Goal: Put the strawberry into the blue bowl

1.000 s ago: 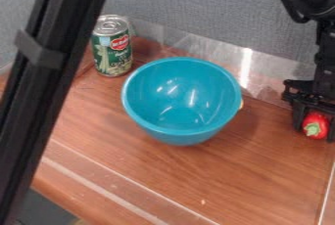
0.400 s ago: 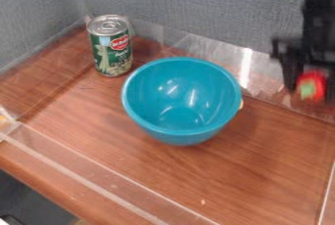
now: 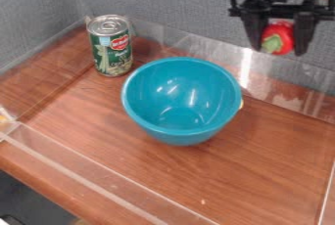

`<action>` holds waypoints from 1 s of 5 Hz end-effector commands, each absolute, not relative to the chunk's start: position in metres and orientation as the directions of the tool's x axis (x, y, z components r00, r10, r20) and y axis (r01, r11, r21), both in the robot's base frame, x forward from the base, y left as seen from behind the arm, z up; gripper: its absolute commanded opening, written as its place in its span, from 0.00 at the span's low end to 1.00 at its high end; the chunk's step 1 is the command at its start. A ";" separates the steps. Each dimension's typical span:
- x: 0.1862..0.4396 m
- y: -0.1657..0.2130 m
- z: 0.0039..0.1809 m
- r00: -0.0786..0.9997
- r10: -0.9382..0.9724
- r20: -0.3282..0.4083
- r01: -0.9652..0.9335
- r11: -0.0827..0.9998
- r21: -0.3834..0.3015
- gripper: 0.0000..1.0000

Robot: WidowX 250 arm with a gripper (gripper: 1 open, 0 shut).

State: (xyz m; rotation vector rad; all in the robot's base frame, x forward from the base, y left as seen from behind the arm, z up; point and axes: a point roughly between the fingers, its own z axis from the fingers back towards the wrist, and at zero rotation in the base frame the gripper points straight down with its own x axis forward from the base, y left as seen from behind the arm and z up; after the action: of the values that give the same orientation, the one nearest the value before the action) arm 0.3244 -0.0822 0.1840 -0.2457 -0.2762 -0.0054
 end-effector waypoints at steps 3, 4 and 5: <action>0.269 -0.079 0.196 0.957 -0.009 0.289 0.079 0.969 -0.233 0.00; 0.253 -0.084 0.194 0.960 -0.032 0.278 0.099 0.968 -0.230 0.00; 0.250 -0.085 0.188 0.963 -0.037 0.266 0.099 0.969 -0.225 0.00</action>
State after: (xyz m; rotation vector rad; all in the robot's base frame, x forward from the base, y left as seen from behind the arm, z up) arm 0.2510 -0.0842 0.1752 -0.2323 -0.2145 -0.0577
